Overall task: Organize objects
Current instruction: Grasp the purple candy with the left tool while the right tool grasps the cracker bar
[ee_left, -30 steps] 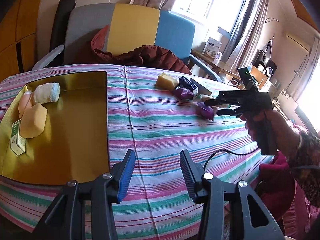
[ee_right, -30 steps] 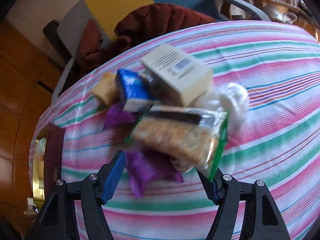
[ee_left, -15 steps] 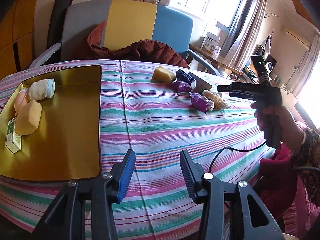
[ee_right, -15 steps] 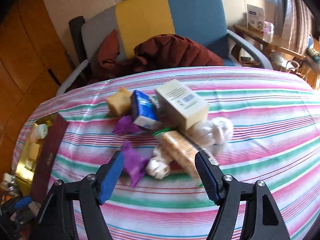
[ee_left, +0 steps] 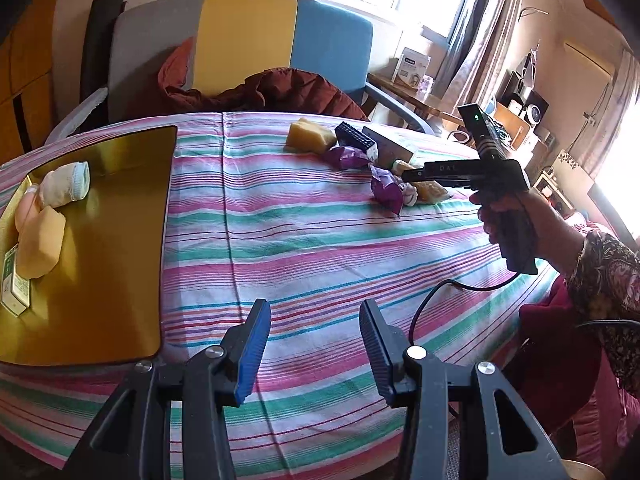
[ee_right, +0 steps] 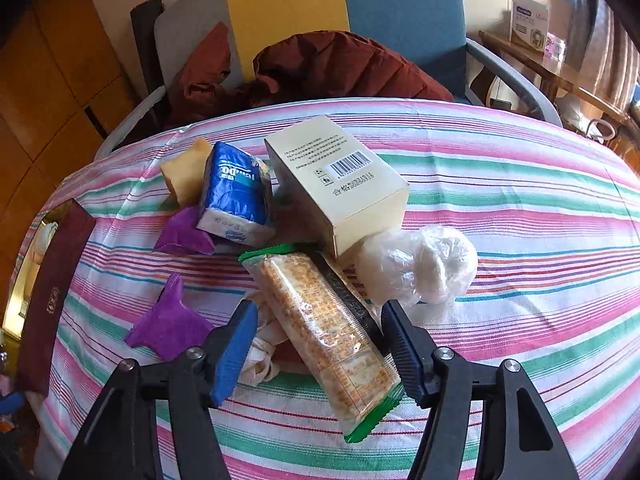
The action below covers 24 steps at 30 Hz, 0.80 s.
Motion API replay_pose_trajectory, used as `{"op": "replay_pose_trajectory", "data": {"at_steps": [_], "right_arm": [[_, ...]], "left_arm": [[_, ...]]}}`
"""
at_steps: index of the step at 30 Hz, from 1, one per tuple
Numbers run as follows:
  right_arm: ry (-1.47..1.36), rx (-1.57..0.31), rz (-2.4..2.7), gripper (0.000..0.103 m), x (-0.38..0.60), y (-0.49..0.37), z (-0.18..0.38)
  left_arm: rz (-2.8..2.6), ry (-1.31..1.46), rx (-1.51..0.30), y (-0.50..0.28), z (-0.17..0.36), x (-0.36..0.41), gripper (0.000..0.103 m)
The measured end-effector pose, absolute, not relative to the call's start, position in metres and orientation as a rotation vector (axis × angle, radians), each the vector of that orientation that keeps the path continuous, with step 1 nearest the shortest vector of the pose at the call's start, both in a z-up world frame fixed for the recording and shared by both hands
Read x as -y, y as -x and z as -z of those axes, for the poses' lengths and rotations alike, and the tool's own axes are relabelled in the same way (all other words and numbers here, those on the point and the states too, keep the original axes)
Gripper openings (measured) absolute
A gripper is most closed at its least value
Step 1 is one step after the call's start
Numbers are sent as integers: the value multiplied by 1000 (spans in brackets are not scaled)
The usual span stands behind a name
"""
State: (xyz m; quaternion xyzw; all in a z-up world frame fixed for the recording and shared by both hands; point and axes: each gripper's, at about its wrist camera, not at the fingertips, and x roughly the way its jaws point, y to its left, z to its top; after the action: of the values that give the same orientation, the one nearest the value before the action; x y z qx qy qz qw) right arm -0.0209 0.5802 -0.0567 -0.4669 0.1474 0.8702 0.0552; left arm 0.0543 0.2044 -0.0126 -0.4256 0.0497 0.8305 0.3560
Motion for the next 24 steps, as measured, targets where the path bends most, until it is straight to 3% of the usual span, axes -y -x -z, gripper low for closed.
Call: {"op": "replay_pose_trajectory", "data": {"at_steps": [2, 9, 18, 24], "right_arm": [[1435, -563, -2614, 66, -589, 20, 62], [1483, -787, -2582, 42, -594, 10, 60], [1514, -486, -2406, 41, -596, -9, 52], [1547, -492, -2437, 46, -591, -2, 58]], "left_arm": [[-2135, 1105, -137, -53, 14, -210, 46], [-2106, 1115, -170, -51, 16, -229, 47], [-2082, 1131, -176, -40, 14, -255, 47], [-2066, 1123, -191, -35, 13, -278, 46]]}}
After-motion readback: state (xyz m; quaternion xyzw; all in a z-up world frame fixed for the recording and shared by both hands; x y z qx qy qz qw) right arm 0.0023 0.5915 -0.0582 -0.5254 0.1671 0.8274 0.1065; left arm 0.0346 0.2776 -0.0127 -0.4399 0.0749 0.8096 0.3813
